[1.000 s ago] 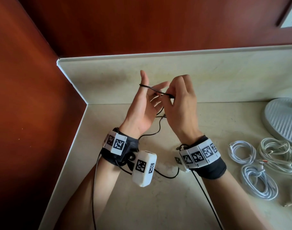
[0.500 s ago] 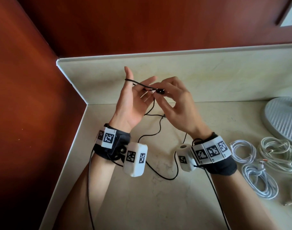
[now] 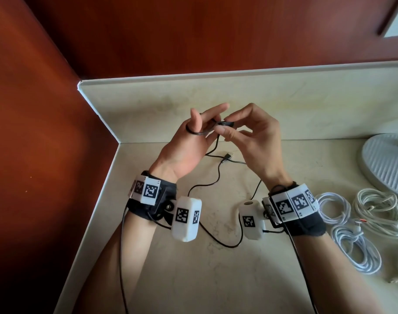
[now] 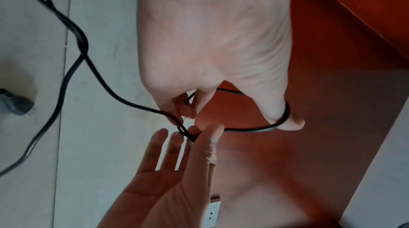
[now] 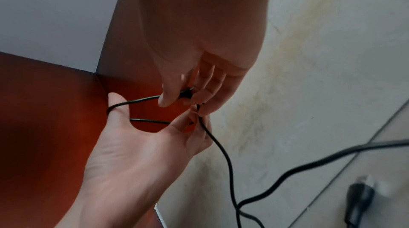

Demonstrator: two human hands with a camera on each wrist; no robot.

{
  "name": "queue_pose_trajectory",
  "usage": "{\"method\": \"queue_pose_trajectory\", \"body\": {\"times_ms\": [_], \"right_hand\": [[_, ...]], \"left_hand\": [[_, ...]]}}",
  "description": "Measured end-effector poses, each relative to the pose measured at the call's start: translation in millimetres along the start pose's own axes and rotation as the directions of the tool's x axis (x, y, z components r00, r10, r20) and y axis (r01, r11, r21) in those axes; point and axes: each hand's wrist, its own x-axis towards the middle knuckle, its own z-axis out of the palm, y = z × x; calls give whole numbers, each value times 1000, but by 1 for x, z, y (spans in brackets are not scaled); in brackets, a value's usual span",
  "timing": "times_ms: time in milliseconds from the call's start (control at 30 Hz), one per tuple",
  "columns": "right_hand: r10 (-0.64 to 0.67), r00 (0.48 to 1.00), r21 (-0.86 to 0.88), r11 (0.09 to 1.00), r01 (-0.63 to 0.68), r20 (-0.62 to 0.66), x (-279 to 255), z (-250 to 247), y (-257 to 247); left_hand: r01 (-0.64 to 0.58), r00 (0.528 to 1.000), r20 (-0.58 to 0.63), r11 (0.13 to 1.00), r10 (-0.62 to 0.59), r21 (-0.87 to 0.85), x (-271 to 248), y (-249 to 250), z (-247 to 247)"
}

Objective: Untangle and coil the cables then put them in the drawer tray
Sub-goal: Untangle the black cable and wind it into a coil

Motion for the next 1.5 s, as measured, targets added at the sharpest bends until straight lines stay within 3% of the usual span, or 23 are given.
{"method": "queue_pose_trajectory", "body": {"times_ms": [200,400,633,733,833,900,1000,1100,1167,1333,1500], "right_hand": [[-29,999,81,996,27,25,-6,8,4],[45,997,17,999,-46,56,-7,11,-1],[43,998,-62,997,-45,-34,-6,13,13],[41,998,126,991,-46,44,-6,13,14],[22,987,195,979,-54,161,-7,10,15],[25,985,257,964,-68,168,-7,12,15],[146,951,446,857,-259,271,-9,16,15],[227,857,212,910,-355,463,-12,17,16],[274,826,148,909,-390,492,-14,19,13],[327,897,45,934,-356,298,-5,14,13],[336,882,-284,926,-247,331,-4,5,3]], "left_hand": [[-76,995,90,916,44,394,-5,-4,-8],[-43,977,205,890,-57,454,-9,6,-15],[2,993,103,898,-53,440,-5,-4,-12],[-65,997,80,823,24,565,-5,-4,-11],[-123,991,113,850,75,512,-4,-2,-11],[-144,987,123,879,98,454,-3,-1,-10],[-129,990,89,934,105,332,-2,0,-11],[-144,989,85,949,125,281,0,3,-14],[-144,989,71,940,128,310,-1,8,-15],[-198,975,-24,912,221,360,3,7,-26],[-158,958,-133,853,255,497,7,-10,-49]]}}
